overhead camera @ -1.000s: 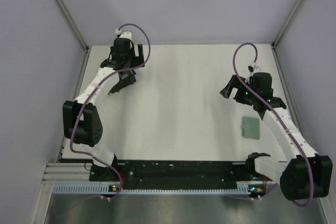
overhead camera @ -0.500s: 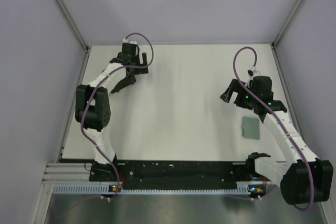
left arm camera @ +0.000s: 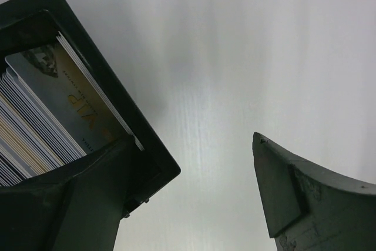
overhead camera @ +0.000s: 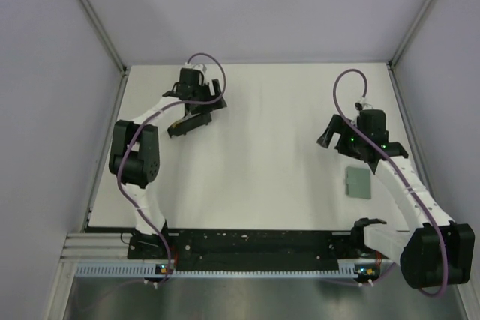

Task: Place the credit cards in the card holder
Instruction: Move the storage box to the center of the board.

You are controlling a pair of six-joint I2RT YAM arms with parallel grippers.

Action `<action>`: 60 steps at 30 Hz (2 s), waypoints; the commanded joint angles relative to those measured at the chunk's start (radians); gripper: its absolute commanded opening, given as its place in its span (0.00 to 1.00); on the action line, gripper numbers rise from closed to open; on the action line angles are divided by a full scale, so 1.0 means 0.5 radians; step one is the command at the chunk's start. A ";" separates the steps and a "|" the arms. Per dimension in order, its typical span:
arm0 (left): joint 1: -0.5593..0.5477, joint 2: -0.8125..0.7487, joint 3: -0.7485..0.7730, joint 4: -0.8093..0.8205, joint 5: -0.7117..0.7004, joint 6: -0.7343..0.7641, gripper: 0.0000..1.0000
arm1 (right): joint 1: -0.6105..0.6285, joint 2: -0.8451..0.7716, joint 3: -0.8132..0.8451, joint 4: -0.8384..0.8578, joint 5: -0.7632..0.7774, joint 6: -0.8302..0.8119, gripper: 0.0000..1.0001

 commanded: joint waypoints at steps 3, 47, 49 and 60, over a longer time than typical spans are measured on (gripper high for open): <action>-0.300 0.051 -0.007 0.117 0.255 -0.400 0.84 | 0.002 -0.037 0.006 -0.053 0.261 0.092 0.99; -0.288 0.380 0.359 0.527 0.521 0.011 0.98 | 0.597 0.714 0.153 0.714 -0.218 0.938 0.99; -0.291 0.361 0.254 0.623 0.561 -0.044 0.98 | 0.600 0.836 0.218 0.815 -0.270 1.006 0.99; -0.352 0.190 -0.222 0.942 0.779 -0.326 0.95 | 0.567 1.306 0.767 0.632 -0.037 0.785 0.99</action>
